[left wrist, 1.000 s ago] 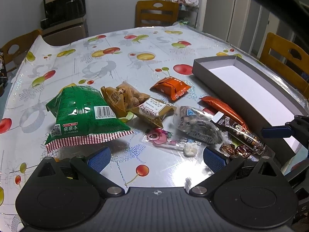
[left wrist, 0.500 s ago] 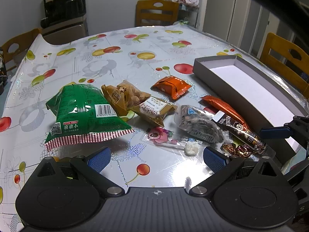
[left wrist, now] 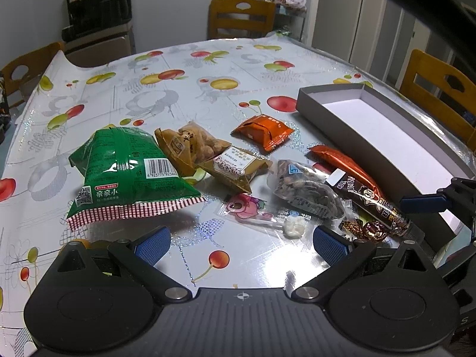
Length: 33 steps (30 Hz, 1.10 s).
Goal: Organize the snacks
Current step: 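Grasp the green chip bag with the left tool while the right tool grasps the clear seed bag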
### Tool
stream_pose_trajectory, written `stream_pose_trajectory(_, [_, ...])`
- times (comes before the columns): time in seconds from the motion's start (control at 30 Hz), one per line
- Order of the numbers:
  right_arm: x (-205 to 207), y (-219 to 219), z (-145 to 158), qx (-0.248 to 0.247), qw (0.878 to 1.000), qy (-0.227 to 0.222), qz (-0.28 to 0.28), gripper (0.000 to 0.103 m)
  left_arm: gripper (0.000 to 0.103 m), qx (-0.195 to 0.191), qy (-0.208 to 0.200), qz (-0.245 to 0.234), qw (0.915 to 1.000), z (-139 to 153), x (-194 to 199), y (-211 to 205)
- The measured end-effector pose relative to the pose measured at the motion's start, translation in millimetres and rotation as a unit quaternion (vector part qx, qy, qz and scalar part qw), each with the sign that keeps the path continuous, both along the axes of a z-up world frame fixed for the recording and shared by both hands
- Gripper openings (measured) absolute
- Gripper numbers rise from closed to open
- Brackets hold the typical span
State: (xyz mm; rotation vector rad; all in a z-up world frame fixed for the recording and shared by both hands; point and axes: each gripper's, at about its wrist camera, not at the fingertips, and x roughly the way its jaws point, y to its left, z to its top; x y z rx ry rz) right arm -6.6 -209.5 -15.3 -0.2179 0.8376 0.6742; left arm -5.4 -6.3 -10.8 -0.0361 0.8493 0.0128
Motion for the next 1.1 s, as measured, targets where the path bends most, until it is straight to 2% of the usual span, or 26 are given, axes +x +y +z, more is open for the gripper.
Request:
stream_pose_trajectory(0.47, [2.9, 1.3, -0.1, -0.002, 1.0, -0.004, -0.003, 0.103, 0.103, 0.003, -0.005, -0.001, 1.0, 0.5, -0.5, 0.3])
stream_pose_trajectory(0.6, [9.3, -1.2, 6.2, 0.01, 1.0, -0.019, -0.018, 0.103, 0.103, 0.007, -0.047, 0.001, 0.9988, 12.9, -6.8, 4.6])
stream_pose_trajectory(0.77, [14.4, -1.1, 14.6, 0.032, 0.998, -0.054, -0.011, 0.103, 0.103, 0.046, -0.111, 0.041, 0.9919, 28.4, -10.2, 16.5])
stream_pose_trajectory(0.9, [15.8, 11.1, 16.2, 0.019, 0.995, -0.093, 0.01, 0.103, 0.103, 0.057, -0.128, 0.075, 0.9873, 29.4, -1.1, 33.8])
stream_pose_trajectory(1.1, [25.3, 33.2, 6.6, 0.013, 0.992, -0.121, 0.034, 0.103, 0.103, 0.055, -0.143, 0.143, 0.9778, 12.8, 13.3, 59.2])
